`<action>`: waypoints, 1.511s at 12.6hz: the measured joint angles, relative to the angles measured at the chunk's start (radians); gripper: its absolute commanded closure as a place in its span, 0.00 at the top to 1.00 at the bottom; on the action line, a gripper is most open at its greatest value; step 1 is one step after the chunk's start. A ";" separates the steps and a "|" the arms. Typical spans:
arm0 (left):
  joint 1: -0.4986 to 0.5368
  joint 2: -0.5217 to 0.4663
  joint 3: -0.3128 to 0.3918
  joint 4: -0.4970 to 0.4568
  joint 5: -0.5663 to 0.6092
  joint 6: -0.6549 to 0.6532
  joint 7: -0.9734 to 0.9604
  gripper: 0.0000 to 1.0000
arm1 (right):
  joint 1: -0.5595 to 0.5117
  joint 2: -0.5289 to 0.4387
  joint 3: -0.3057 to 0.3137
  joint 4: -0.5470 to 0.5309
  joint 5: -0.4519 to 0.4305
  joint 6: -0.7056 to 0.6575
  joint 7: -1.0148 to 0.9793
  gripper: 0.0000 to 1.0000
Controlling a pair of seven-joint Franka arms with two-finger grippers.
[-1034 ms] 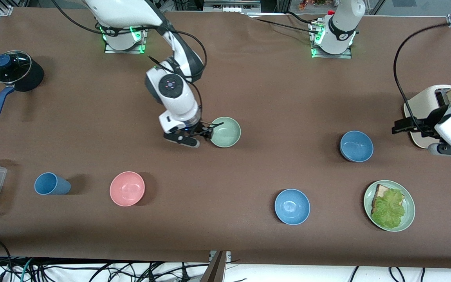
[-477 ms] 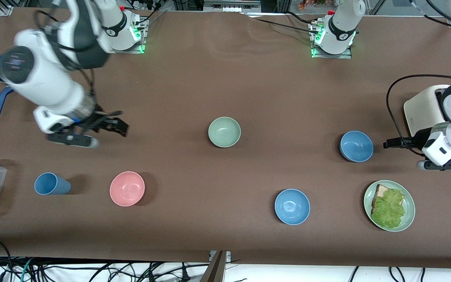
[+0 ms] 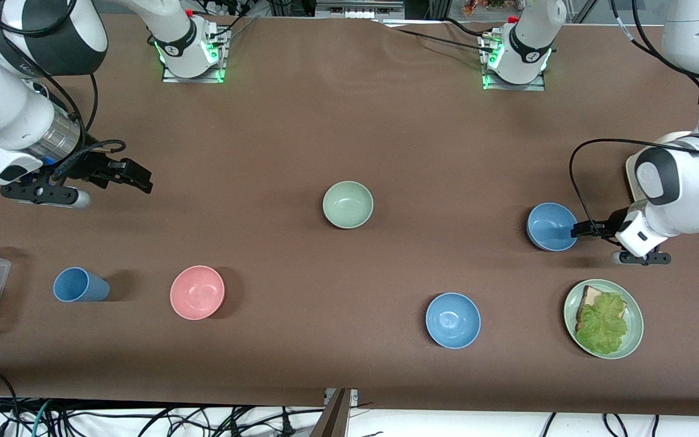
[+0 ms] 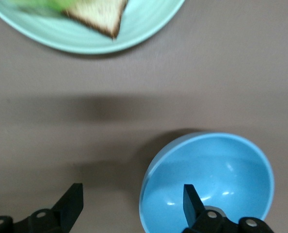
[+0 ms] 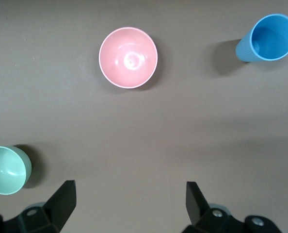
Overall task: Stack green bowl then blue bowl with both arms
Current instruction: 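Withdraw the right gripper while the left gripper reaches the blue bowl, then grasp the blue bowl rim with the left gripper and carry it toward the green bowl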
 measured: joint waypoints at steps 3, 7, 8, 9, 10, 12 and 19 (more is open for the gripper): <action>0.000 0.000 0.000 -0.032 0.000 0.020 0.014 0.23 | -0.298 0.000 0.296 -0.005 -0.020 -0.001 -0.007 1.00; -0.003 0.000 -0.001 -0.049 0.000 0.021 0.030 0.00 | -0.380 -0.005 0.367 -0.005 -0.045 -0.008 -0.018 1.00; -0.007 0.000 -0.002 -0.049 0.000 0.021 0.031 0.00 | -0.380 -0.005 0.372 -0.005 -0.046 -0.008 -0.018 1.00; -0.011 -0.001 -0.003 -0.049 0.000 0.022 0.031 0.00 | -0.380 -0.006 0.375 -0.005 -0.047 -0.008 -0.018 1.00; -0.017 -0.002 -0.005 -0.047 -0.001 0.020 0.031 0.00 | -0.380 -0.007 0.376 -0.005 -0.048 -0.008 -0.018 1.00; -0.041 -0.014 -0.008 -0.013 -0.047 -0.033 0.030 0.00 | -0.380 -0.007 0.377 -0.005 -0.048 -0.008 -0.018 1.00; -0.328 -0.059 -0.022 0.131 -0.211 -0.159 -0.195 0.00 | -0.392 -0.017 0.362 -0.005 -0.051 -0.018 -0.045 1.00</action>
